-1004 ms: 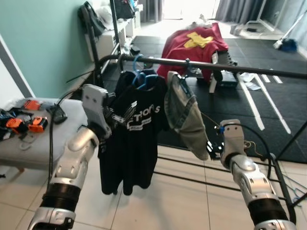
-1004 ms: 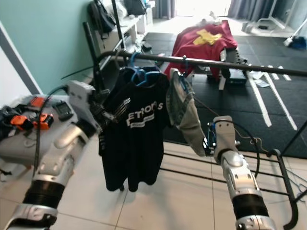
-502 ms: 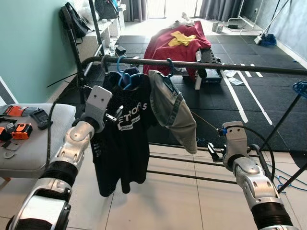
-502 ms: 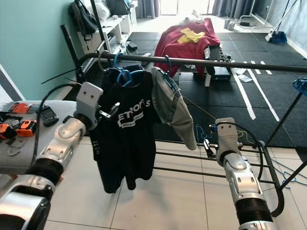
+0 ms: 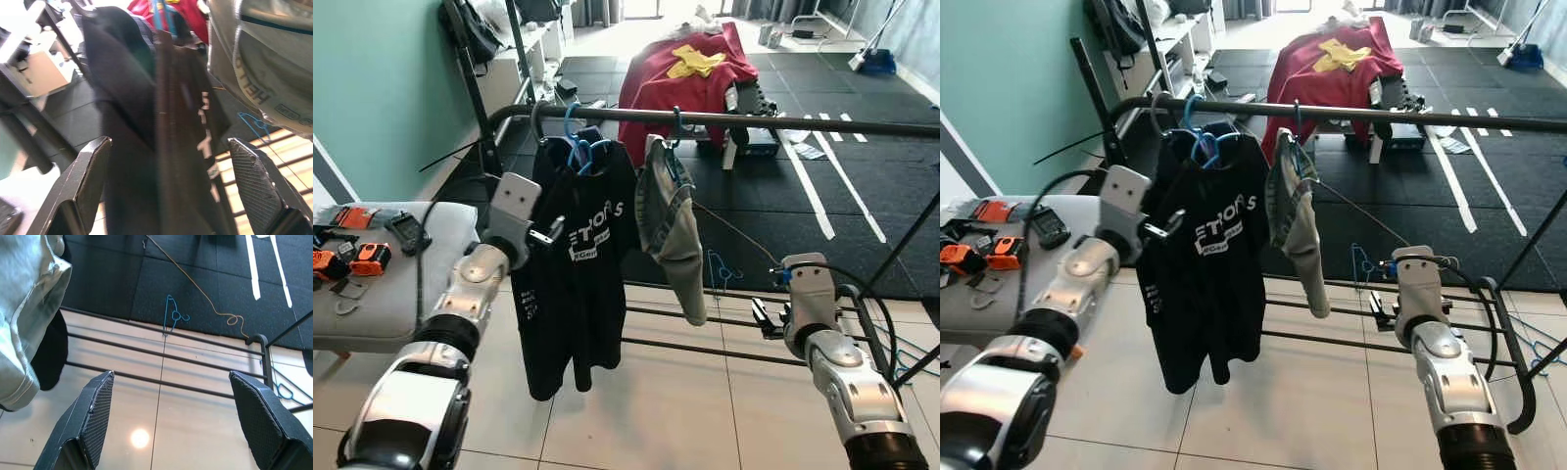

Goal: Hang hanger

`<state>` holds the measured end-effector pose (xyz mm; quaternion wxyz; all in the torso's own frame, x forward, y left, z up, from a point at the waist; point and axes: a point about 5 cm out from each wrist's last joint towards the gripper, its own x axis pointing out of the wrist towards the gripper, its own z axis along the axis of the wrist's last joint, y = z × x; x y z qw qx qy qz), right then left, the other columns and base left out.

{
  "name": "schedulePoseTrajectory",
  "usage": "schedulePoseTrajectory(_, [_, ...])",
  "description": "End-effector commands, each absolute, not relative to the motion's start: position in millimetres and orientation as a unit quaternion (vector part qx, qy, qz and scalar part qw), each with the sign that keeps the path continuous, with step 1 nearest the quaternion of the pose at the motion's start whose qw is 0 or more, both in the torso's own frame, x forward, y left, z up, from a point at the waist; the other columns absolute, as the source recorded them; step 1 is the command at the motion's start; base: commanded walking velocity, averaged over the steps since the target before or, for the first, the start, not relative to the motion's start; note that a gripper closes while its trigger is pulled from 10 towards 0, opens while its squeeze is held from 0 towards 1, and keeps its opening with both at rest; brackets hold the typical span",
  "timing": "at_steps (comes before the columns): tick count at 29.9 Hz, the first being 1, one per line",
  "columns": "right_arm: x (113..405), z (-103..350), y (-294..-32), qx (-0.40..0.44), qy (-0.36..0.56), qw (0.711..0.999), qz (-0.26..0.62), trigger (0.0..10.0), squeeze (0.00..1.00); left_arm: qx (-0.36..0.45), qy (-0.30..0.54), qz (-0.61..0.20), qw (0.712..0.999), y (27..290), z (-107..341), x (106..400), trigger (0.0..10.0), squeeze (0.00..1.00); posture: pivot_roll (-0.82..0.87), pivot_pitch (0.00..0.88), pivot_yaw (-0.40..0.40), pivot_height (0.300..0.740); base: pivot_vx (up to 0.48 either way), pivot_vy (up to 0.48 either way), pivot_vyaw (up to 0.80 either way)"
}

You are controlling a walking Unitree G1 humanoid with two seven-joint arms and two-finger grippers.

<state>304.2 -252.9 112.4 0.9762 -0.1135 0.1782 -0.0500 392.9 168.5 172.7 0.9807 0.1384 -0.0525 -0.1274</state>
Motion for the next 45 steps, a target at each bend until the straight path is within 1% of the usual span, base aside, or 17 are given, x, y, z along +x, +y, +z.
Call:
schedulePoseTrajectory(1, [299.6,112.8,-256.2,-0.116,0.184,0.974,-0.057,10.0,0.0,0.122,-0.058,-0.135,0.982,163.4,174.6,394.6,10.0,0.0,-0.25,0.122,0.064,0.74,0.0,0.0,0.0])
schedulePoseTrajectory(6, [296.0,113.9,-257.2,-0.116,0.185,0.974,-0.06,10.0,0.0,0.131,-0.048,-0.128,0.982,162.2,173.9,396.5,10.0,0.0,-0.26,0.132,0.071,0.74,0.0,0.0,0.0])
schedulePoseTrajectory(7, [295.1,114.7,-257.5,-0.117,0.186,0.974,-0.062,10.0,0.0,0.152,-0.031,-0.11,0.982,165.5,169.9,397.0,8.8,0.0,-0.26,0.134,0.073,0.74,0.0,0.0,0.0])
schedulePoseTrajectory(8, [294.7,115.3,-257.6,-0.117,0.186,0.974,-0.063,10.0,0.0,0.167,-0.019,-0.098,0.981,168.1,167.1,397.2,8.8,0.0,-0.26,0.134,0.073,0.74,0.0,0.0,0.0])
schedulePoseTrajectory(9, [294.3,116.3,-258.1,-0.117,0.185,0.974,-0.064,10.0,0.0,0.171,-0.006,-0.084,0.982,171.2,163.7,397.1,2.1,0.0,-0.27,0.135,0.073,0.74,0.0,0.0,0.0])
schedulePoseTrajectory(10, [294.3,116.3,-258.1,-0.117,0.185,0.974,-0.064,10.0,0.0,0.171,-0.006,-0.084,0.982,171.2,163.7,397.1,2.1,0.0,-0.27,0.135,0.073,0.74,0.0,0.0,0.0])
schedulePoseTrajectory(11, [294.1,117.2,-258.8,-0.117,0.184,0.974,-0.065,10.0,0.0,0.17,0.003,-0.079,0.982,172.6,161.2,396.8,0.0,0.0,-0.27,0.135,0.073,0.74,0.0,0.0,0.0])
schedulePoseTrajectory(19, [292.8,120.7,-262.0,-0.118,0.184,0.973,-0.072,10.0,0.0,0.177,0.017,-0.084,0.98,169.3,153.7,395.2,0.0,0.0,-0.28,0.136,0.076,0.74,0.0,0.0,0.0])
schedulePoseTrajectory(24, [294.3,122.5,-262.2,-0.118,0.183,0.973,-0.075,10.0,0.0,0.182,0.01,-0.057,0.982,175.1,158.0,396.7,0.0,0.0,-0.28,0.127,0.076,0.74,0.0,0.0,0.0])
schedulePoseTrajectory(28, [295.8,122.6,-261.0,-0.117,0.182,0.973,-0.076,10.0,0.0,0.145,-0.053,-0.016,0.988,185.2,192.8,404.7,0.0,0.0,-0.27,0.12,0.072,0.74,0.0,0.0,0.0])
schedulePoseTrajectory(30, [295.8,122.6,-261.0,-0.117,0.182,0.973,-0.076,10.0,0.0,0.145,-0.053,-0.016,0.988,185.2,192.8,404.7,0.0,0.0,-0.27,0.12,0.072,0.74,0.0,0.0,0.0])
schedulePoseTrajectory(33, [297.9,122.0,-258.7,-0.116,0.182,0.974,-0.074,10.0,0.0,0.108,-0.113,-0.021,0.988,184.9,221.6,408.3,0.0,0.0,-0.26,0.112,0.071,0.74,0.0,0.0,0.0])
schedulePoseTrajectory(35, [301.0,121.3,-255.2,-0.115,0.182,0.974,-0.071,10.0,0.0,0.076,-0.176,-0.054,0.98,180.1,246.6,407.5,0.0,0.0,-0.26,0.103,0.072,0.74,0.0,0.0,0.0])
schedulePoseTrajectory(41, [303.5,120.9,-252.4,-0.112,0.181,0.975,-0.068,10.0,0.0,0.087,-0.228,-0.081,0.966,182.9,258.6,398.6,0.0,0.0,-0.24,0.09,0.073,0.74,0.0,0.0,0.0])
schedulePoseTrajectory(43, [304.5,120.1,-251.9,-0.111,0.18,0.975,-0.067,10.0,0.0,0.087,-0.245,-0.076,0.963,191.3,255.1,388.3,0.0,0.0,-0.22,0.083,0.072,0.74,0.0,0.0,0.0])
schedulePoseTrajectory(44, [306.0,119.6,-251.4,-0.11,0.18,0.975,-0.067,10.0,0.0,0.084,-0.255,-0.07,0.961,199.7,246.8,373.0,0.5,0.0,-0.21,0.079,0.069,0.74,0.0,0.0,0.0])
schedulePoseTrajectory(45, [308.4,119.7,-251.3,-0.109,0.18,0.975,-0.066,10.0,0.0,0.073,-0.259,-0.063,0.961,206.4,235.2,352.1,3.2,0.0,-0.2,0.078,0.062,0.74,0.0,0.0,0.0])
